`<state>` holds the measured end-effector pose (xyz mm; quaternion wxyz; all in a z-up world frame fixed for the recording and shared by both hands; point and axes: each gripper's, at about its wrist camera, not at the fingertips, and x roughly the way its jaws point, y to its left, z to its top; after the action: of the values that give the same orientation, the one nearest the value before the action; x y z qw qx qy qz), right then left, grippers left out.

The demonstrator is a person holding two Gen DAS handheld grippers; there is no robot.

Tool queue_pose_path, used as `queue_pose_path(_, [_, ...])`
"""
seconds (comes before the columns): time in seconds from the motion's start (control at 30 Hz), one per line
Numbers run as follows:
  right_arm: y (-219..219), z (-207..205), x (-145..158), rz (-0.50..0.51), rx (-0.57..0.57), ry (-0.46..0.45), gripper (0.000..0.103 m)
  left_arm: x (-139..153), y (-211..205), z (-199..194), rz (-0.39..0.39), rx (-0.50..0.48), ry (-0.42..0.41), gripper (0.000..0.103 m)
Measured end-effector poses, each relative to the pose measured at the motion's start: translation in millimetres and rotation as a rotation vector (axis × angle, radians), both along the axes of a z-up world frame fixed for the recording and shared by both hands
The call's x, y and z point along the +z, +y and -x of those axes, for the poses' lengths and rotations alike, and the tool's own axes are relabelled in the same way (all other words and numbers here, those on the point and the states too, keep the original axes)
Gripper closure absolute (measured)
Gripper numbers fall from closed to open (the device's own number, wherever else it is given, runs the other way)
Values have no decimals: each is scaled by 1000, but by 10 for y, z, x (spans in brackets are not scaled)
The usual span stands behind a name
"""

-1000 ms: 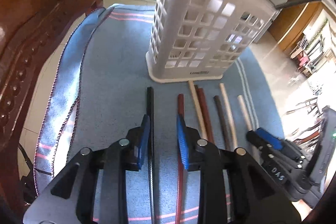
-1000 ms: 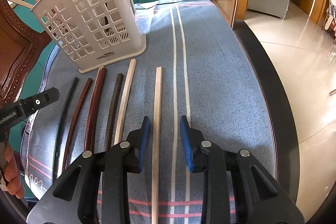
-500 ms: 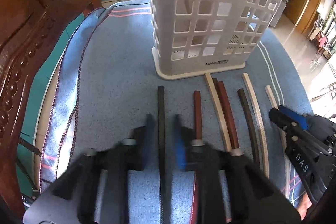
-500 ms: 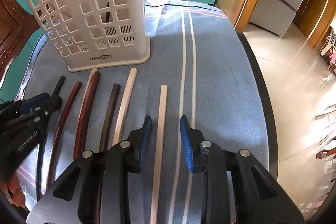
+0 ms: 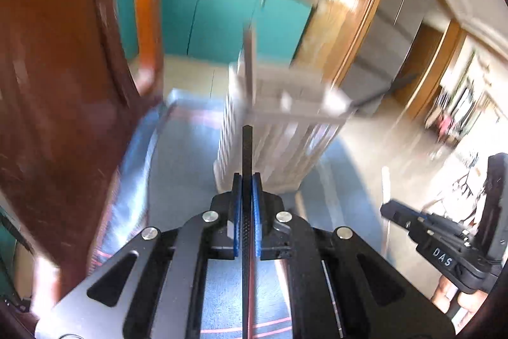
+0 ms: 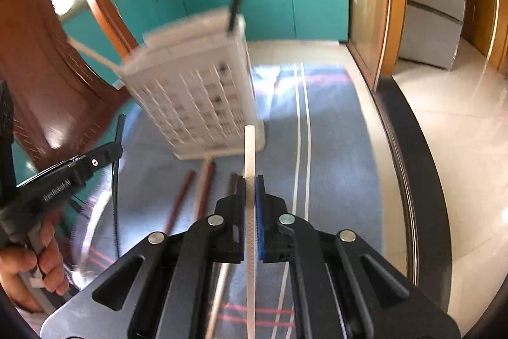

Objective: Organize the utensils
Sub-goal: 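Lift both chopsticks and drop them into the white holder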

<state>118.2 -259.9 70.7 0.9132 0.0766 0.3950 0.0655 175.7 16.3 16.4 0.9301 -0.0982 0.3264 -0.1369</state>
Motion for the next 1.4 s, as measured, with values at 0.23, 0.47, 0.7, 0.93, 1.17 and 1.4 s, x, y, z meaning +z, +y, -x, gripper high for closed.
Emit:
queue_pose_path(0.23, [-117, 290, 574, -88, 21, -117, 97, 915, 264, 500, 114, 67, -275, 96])
queue_pose_path(0.47, [-25, 206, 1216, -102, 24, -280, 97, 1340, 513, 537, 302, 172, -484, 96])
queue_pose_path(0.7, [17, 104, 1712, -141, -23, -501, 97, 1182, 530, 357, 294, 342, -549, 96])
queue_pose_path(0.93, [105, -68, 1620, -126, -162, -691, 97, 887, 391, 46, 217, 288, -447, 96])
queue_pose_path(1.17, [190, -537, 1125, -103, -153, -555, 97, 788, 499, -40, 217, 275, -403, 96])
queue_pose_path(1.4, [155, -415, 1054, -78, -150, -518, 72, 775, 506, 4, 180, 260, -401, 88])
